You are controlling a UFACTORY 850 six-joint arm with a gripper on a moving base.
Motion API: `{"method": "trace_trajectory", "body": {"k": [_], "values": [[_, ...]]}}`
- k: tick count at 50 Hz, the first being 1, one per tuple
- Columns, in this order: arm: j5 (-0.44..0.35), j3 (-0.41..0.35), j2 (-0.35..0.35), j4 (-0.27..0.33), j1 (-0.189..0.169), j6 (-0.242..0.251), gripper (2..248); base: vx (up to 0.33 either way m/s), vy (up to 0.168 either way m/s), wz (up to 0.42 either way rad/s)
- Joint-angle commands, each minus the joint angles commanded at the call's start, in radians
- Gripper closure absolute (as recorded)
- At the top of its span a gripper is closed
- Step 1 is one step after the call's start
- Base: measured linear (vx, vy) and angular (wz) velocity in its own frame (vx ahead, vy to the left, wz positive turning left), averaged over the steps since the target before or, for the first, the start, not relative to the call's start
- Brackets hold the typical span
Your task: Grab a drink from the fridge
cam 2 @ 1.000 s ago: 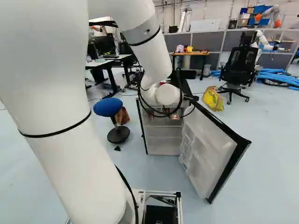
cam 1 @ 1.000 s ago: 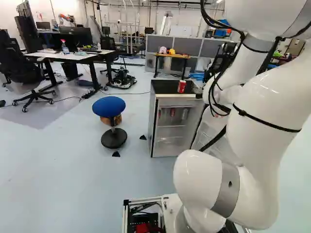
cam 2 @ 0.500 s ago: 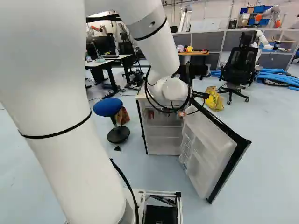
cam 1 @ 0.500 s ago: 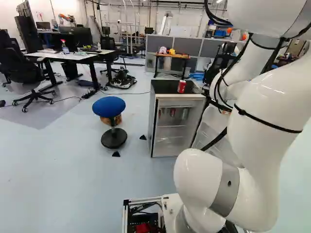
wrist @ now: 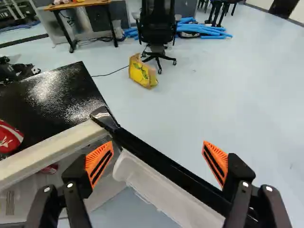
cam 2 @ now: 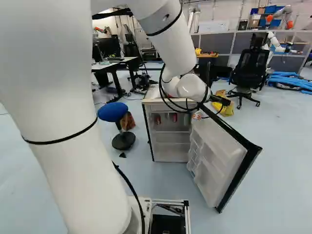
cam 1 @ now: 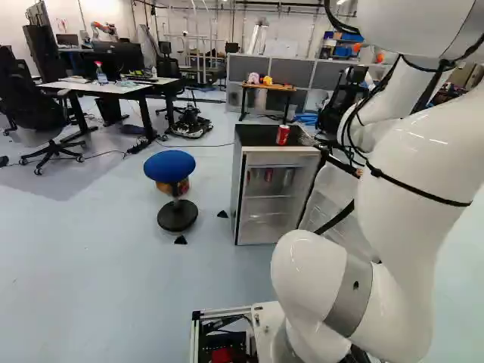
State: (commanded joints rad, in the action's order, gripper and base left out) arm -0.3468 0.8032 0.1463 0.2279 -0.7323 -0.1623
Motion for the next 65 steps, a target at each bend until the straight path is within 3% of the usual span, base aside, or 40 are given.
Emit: {"method": "trace_trajectory", "body": {"k": [51, 65], "values": [[0.374, 0.232, 0.094, -0.189, -0.082, 0.000, 3, 0.000, 0.000, 0.000], [0.491, 0.314, 0.163, -0.226, -0.093, 0.000, 3, 0.000, 0.000, 0.000]]}}
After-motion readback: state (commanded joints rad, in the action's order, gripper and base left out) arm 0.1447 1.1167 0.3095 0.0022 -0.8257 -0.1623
